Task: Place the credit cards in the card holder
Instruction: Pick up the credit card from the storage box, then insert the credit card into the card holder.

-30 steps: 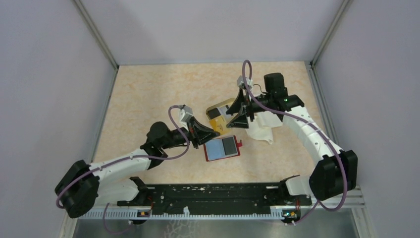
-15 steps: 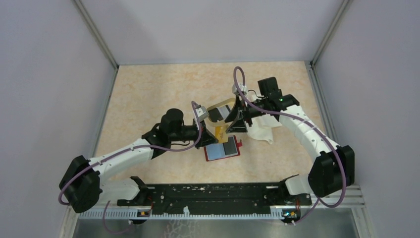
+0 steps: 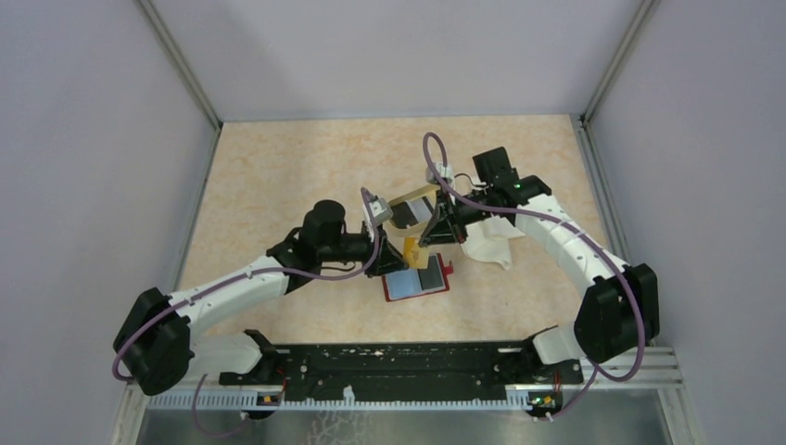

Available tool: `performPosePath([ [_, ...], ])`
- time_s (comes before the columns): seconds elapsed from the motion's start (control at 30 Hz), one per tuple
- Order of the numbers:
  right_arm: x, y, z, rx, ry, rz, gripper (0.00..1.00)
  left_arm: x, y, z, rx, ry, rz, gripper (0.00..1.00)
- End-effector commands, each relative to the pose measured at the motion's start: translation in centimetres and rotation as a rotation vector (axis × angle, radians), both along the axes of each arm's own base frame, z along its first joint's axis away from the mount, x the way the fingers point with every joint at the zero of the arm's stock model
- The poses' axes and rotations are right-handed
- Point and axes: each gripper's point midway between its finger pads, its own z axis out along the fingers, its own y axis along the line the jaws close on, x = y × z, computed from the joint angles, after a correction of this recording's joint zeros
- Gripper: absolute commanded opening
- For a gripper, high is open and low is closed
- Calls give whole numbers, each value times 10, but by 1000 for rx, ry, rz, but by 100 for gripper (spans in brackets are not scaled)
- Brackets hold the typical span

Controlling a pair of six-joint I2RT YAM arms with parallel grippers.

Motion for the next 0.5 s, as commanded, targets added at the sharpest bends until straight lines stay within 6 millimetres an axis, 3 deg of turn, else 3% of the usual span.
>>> performPosePath([
  [0.0, 8, 3, 19, 11, -73, 3, 0, 15, 8, 9, -15, -28, 85, 41],
  [0.13, 22, -3, 6, -39, 6, -89, 0, 20, 28, 6, -75, -20, 213, 77],
  [0.23, 21, -11, -25, -128, 80, -127, 0, 11, 40, 4, -180, 24, 277, 97],
  [0.33, 22, -18, -50, -165, 162, -193, 0, -1, 49, -14, -281, 171, 343, 98],
  [0.47, 36, -30, -65, -141, 272, -289, 0, -12, 49, -20, -371, 289, 338, 93],
])
